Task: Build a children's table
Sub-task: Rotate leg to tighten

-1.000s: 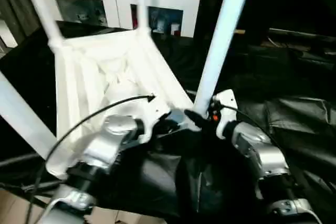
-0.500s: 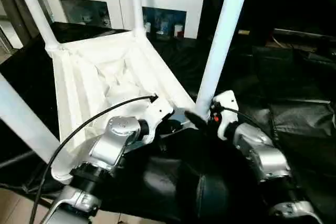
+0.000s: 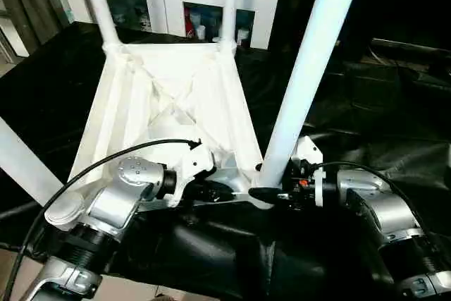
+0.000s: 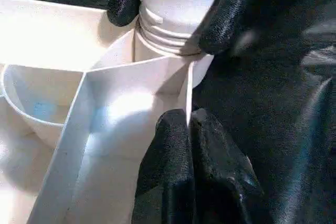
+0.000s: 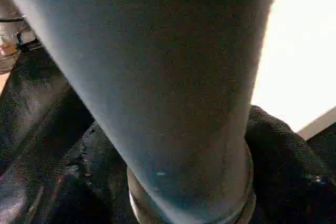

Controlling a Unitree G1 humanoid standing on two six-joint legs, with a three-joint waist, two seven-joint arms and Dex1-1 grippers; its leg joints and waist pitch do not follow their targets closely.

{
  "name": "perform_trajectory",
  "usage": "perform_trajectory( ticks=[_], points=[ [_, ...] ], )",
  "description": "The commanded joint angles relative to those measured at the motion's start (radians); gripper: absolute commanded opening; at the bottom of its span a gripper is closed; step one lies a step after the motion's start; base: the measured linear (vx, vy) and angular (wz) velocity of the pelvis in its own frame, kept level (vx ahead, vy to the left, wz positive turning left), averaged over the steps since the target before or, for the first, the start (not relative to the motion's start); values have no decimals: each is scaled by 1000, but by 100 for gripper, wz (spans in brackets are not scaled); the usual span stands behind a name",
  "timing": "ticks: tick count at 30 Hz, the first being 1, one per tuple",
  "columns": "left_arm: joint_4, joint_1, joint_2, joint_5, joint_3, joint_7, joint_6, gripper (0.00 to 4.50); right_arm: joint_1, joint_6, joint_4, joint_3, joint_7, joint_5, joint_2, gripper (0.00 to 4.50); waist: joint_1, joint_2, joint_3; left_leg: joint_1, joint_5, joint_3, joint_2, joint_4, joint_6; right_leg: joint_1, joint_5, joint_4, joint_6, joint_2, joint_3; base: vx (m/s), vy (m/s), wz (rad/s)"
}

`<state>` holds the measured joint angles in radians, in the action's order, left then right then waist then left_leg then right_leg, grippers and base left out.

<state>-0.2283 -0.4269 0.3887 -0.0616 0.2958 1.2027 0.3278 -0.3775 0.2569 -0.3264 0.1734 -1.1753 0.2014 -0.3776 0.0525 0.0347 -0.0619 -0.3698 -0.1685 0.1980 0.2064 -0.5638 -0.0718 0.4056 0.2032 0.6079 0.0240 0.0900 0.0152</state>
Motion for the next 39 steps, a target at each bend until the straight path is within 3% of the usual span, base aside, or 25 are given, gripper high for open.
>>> perform_trajectory(
  ticks=[1, 8, 12, 15, 17, 20, 22, 24, 25, 27, 28, 29, 30, 35, 39],
  points=[
    [-6, 9, -10, -9, 26, 1, 1, 0, 4, 16, 28, 60, -56, 13, 8, 291, -1, 11, 52, 9, -202, -2, 19, 56, 60, -37, 149, -70, -230, 28, -22, 0, 0, 0],
    [-9, 5, -8, -7, 23, -6, 2, 0, 6, 25, 32, 69, -66, 17, 13, 268, 1, 13, 53, 9, -179, -2, 18, 53, 68, -39, 131, -67, -236, 28, -22, 0, 0, 0],
    [-44, -10, -46, 22, 6, -113, 13, 0, 14, 28, 2, 42, 54, -7, 63, 267, 0, 15, 51, 9, -194, -2, 18, 55, 58, -37, 161, -70, -228, 28, -22, 0, 0, 0],
    [-102, -44, -120, 45, -24, -255, 23, 0, 6, -7, -90, 8, 285, -84, 140, 267, -4, 14, 43, 9, -257, -5, 17, 62, 17, -30, 293, -83, -192, 30, -23, 0, 0, 0],
    [-129, -63, -160, 60, -29, -323, 25, 0, 0, -10, -129, -15, 402, -105, 185, 267, -12, 12, 45, 12, -328, -14, 16, 68, -18, -28, 423, -94, -146, 34, -20, 0, 0, 0],
    [-149, -77, -196, 70, -34, -380, 31, 0, -3, 2, -146, -34, 471, -106, 222, 266, -20, 15, 44, 18, -379, -16, 15, 68, -22, -17, 465, -104, -119, 31, -20, 0, 0, 0],
    [-163, -87, -226, 77, -33, -415, 29, 0, -6, 6, -156, -45, 534, -111, 254, 266, -19, 15, 47, 14, -368, -16, 15, 69, -13, -19, 445, -103, -115, 31, -22, 0, 0, 0],
    [-176, -97, -257, 85, -26, -443, 19, 0, -12, 1, -168, -53, 611, -123, 292, 266, -18, 7, 46, 17, -364, -13, 14, 69, -15, -12, 411, -104, -121, 28, -23, 0, 0, 0],
    [-179, -99, -268, 88, -21, -448, 14, 0, -12, -4, -168, -52, 622, -123, 307, 266, -20, 11, 49, 11, -356, -16, 13, 70, -17, -21, 395, -99, -124, 29, -21, 0, 0, 0],
    [-182, -102, -281, 92, -15, -450, 7, 0, -12, -12, -165, -49, 627, -120, 326, 322, -17, 8, 51, 12, -342, -13, 14, 68, -9, -19, 346, -97, -131, 26, -23, 0, 0, 0],
    [-181, -102, -280, 92, -14, -447, 7, 0, -10, -10, -159, -47, 612, -113, 328, 338, -16, 8, 51, 11, -334, -11, 14, 67, -2, -21, 331, -96, -136, 26, -23, 0, 0, 0],
    [-184, -103, -280, 95, -12, -444, 4, 0, -7, -8, -149, -44, 584, -98, 334, 338, -14, 1, 54, 10, -323, -11, 13, 67, 0, -23, 308, -95, -141, 27, -23, 0, 0, 0],
    [-186, -103, -277, 95, -12, -441, 2, 0, -6, -1, -142, -42, 564, -85, 334, 354, -14, 2, 55, 8, -314, -11, 14, 66, 2, -26, 290, -92, -144, 27, -23, 0, 0, 0],
    [-164, -87, -231, 77, -4, -359, -13, 0, 19, 26, -58, 13, 394, -44, 263, 393, -6, 0, 56, 8, -297, -9, 14, 64, 24, -31, 249, -91, -157, 26, -22, 0, 0, 0],
    [-129, -66, -196, 56, 6, -282, -14, 0, 32, 33, -9, 30, 295, -16, 211, 393, -2, 1, 57, 6, -268, -8, 16, 64, 33, -34, 219, -86, -165, 26, -22, 0, 0, 0]
  ],
)
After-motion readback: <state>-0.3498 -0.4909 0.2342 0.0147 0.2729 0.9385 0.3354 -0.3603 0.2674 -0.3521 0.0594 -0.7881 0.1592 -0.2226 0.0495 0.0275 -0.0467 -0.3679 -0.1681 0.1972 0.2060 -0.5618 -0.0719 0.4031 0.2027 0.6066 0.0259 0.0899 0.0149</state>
